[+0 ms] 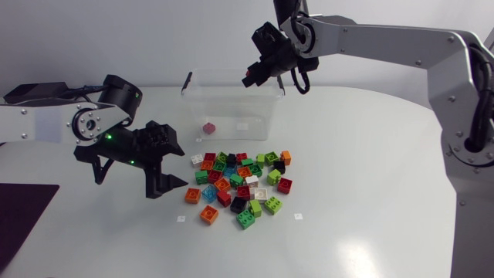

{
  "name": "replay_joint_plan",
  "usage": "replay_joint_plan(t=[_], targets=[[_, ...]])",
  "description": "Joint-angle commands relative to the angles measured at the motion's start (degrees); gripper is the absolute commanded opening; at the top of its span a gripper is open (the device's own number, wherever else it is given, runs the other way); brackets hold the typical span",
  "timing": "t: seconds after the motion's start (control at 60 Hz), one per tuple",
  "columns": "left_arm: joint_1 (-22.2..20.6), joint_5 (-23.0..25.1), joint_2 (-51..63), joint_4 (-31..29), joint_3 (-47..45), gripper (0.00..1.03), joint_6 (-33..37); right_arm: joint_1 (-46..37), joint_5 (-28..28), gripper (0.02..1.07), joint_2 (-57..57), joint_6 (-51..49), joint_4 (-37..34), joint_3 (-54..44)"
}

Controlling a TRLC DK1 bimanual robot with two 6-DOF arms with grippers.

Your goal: Place the duplo bricks in the container

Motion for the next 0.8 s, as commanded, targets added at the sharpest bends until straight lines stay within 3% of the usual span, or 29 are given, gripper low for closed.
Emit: replay_joint_plan(t=[0.0, 0.033, 0.083, 0.117, 0.517, 0.783], targets=[[-0.2, 0.2, 2.6, -0.5, -2.2, 0.98, 2.7, 0.3, 0.8, 0.42, 3.8, 0.8, -1.4, 3.5], [-0.4, 0.1, 3.1, -0.5, -2.5, 0.98, 3.2, 0.2, 0.8, 0.58, 4.7, 0.8, -2.1, 4.7], [-0.6, -0.1, 4.0, -0.5, -2.7, 0.98, 3.9, 0.0, 0.9, 0.89, 6.1, 0.9, -3.7, 6.6], [-0.9, -0.2, 4.3, -0.5, -2.9, 0.98, 4.1, -0.2, 1.0, 1.03, 6.4, 1.0, -3.8, 7.0], [-3.5, -1.2, 9.9, 1.1, -4.0, 0.98, 7.5, 0.9, 0.8, 1.03, -2.9, 0.2, -10.4, 5.6], [-4.9, -2.6, 15.0, 3.1, -2.6, 0.95, 8.1, 2.7, 0.5, 1.03, -14.7, -1.0, -9.0, -9.8]])
